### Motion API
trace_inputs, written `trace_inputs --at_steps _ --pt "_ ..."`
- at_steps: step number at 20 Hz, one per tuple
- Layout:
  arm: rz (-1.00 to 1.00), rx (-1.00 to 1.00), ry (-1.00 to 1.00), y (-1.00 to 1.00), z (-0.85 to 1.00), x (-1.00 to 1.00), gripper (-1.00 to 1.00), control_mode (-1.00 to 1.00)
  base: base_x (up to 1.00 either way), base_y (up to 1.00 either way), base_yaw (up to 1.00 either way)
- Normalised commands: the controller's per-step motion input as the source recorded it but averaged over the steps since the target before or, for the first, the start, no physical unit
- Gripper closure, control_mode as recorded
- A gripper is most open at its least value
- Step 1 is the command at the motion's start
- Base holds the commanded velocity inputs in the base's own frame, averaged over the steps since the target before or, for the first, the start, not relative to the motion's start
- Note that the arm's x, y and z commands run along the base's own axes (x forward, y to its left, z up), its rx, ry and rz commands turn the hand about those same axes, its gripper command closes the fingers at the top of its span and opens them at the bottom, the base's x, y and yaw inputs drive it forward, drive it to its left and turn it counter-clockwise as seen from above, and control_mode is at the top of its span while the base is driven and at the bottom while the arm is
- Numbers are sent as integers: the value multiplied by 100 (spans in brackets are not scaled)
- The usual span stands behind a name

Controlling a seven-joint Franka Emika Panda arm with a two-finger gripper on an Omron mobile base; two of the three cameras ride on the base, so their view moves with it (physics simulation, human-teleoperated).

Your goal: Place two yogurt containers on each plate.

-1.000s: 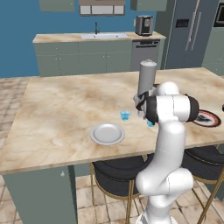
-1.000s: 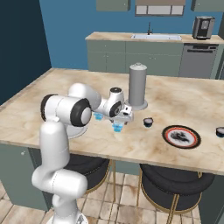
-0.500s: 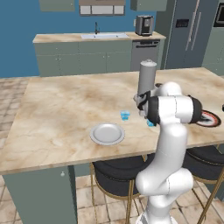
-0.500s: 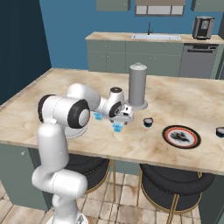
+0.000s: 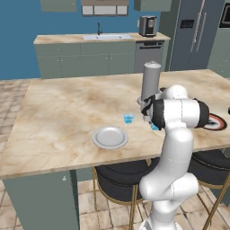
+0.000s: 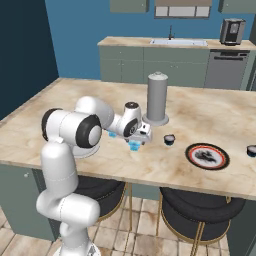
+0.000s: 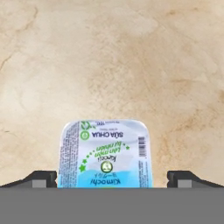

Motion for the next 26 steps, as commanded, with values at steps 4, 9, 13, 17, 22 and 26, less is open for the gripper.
trace_inputs --at_steps 4,9,13,17,22,26 --pt "0 0 0 4 -10 0 -100 -100 0 0 0" --pt "0 0 0 0 -20 0 -100 -100 0 0 0" --pt "0 0 0 0 -26 0 -100 -100 0 0 0" --pt "0 0 0 0 -2 0 100 -100 0 0 0" --pt "1 0 0 19 41 -19 100 -100 0 0 0" --pt "13 -7 0 94 93 -58 100 -100 0 0 0"
